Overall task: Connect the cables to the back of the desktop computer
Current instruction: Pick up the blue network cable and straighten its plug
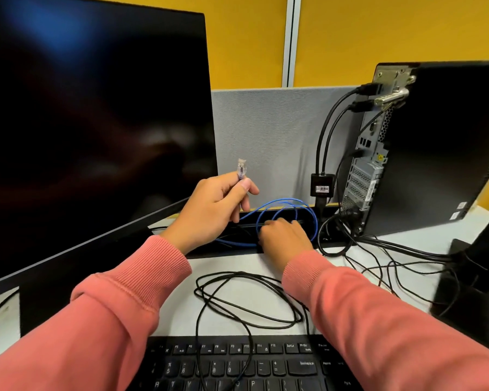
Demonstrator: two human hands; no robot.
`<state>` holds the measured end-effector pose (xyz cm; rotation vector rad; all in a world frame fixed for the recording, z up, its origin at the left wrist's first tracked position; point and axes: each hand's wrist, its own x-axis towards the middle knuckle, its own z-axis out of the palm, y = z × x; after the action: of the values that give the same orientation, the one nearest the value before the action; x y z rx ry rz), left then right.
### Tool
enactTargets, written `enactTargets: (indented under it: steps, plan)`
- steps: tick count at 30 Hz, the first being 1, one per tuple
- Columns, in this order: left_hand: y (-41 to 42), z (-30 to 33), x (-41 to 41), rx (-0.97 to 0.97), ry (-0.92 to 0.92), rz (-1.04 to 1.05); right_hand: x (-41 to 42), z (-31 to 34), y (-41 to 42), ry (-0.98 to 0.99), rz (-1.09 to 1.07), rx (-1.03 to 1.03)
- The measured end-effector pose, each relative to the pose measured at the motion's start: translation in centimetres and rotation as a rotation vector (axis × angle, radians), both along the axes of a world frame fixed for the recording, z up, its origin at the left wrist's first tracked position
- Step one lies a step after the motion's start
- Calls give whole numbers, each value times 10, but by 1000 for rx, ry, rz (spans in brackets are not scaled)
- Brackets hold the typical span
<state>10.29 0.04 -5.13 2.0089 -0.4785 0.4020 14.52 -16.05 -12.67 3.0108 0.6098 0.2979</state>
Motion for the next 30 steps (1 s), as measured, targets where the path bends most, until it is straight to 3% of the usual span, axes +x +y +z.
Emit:
enactTargets:
  steps: [5, 12, 17, 23, 27, 30]
  plan:
    - [3, 0, -3, 45, 21, 17, -4, 4, -14, 263, -95, 85]
    - [2, -3, -6, 64, -18, 58, -14, 35, -36, -173, -15, 449]
    - [-4, 5, -10, 65, -54, 36, -3, 20, -39, 156, -79, 138]
    - [-10, 24, -16, 42, -113, 14, -6, 32, -50, 249, -33, 114]
    - [-18, 35, -21, 49, -141, -2, -14, 54, -62, 135, 35, 364]
    - [-26, 42, -25, 88, -174, 0, -32, 86, -67, -15, 101, 796]
